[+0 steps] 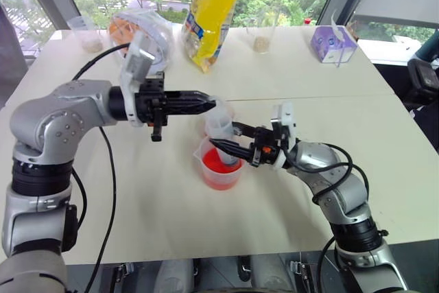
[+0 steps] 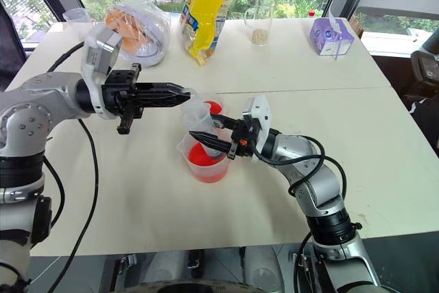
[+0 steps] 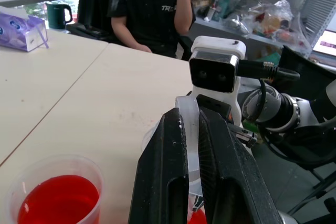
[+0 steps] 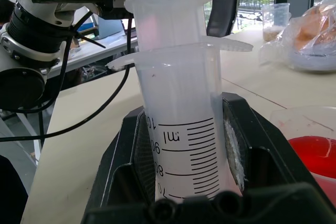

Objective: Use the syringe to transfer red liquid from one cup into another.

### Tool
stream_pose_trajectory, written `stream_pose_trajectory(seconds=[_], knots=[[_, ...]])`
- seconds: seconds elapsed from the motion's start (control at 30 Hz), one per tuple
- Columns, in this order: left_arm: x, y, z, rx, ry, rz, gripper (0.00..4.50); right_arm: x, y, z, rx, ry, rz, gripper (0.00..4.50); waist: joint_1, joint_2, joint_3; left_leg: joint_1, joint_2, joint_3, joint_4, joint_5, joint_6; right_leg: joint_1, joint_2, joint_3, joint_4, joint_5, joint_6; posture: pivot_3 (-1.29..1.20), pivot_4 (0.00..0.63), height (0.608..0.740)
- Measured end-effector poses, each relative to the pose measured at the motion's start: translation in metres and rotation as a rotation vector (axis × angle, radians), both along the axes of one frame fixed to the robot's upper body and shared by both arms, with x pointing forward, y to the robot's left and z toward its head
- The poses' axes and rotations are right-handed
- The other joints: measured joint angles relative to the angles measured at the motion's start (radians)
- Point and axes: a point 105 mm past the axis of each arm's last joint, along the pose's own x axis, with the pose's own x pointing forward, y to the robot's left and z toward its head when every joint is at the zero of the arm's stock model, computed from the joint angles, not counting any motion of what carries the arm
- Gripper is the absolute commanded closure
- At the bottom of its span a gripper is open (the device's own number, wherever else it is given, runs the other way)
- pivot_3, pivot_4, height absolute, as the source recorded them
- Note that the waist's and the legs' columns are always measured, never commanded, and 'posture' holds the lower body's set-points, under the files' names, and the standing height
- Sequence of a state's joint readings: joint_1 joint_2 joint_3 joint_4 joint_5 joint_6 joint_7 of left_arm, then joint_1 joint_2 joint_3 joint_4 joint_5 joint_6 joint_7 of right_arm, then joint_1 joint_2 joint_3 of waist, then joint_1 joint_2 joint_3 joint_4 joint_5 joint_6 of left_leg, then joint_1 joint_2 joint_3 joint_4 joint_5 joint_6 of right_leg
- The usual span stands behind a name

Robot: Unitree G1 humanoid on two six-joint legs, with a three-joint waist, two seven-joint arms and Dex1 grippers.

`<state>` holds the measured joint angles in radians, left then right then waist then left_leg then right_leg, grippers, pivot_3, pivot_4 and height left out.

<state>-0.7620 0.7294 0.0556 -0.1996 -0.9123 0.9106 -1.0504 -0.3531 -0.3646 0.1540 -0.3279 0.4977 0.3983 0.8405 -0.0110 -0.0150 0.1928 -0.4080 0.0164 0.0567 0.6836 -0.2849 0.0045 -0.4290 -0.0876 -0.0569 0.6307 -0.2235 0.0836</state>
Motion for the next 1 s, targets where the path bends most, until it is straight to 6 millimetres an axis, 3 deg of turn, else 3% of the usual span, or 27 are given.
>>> stream_pose_trajectory(seconds=[0.7, 0.83, 1.0], knots=[[0.001, 0.001, 0.002, -0.004, -0.009, 0.002, 4.47, 0.001, -0.001, 0.000, 0.003, 0.031, 0.008, 3.10, 0.000, 0.000, 0.000, 0.000, 0.000, 0.000, 0.000, 0.000, 0.000, 0.000, 0.000, 0.000, 0.000, 0.000, 0.000, 0.00, 0.150, 0.740], [0.003, 0.005, 0.007, -0.023, -0.029, 0.037, 2.92, 0.002, 0.001, 0.004, 0.000, 0.027, 0.015, 3.10, -0.001, 0.000, 0.000, 0.000, 0.000, 0.000, 0.000, 0.000, 0.000, 0.000, 0.000, 0.000, 0.000, 0.000, 0.000, 0.00, 0.150, 0.740], [-0.001, 0.008, 0.006, -0.039, -0.024, 0.049, 0.51, 0.005, 0.003, 0.018, 0.009, -0.006, 0.022, 3.10, -0.001, 0.000, 0.000, 0.000, 0.000, 0.000, 0.000, 0.000, 0.000, 0.000, 0.000, 0.000, 0.000, 0.000, 0.000, 0.00, 0.150, 0.740]])
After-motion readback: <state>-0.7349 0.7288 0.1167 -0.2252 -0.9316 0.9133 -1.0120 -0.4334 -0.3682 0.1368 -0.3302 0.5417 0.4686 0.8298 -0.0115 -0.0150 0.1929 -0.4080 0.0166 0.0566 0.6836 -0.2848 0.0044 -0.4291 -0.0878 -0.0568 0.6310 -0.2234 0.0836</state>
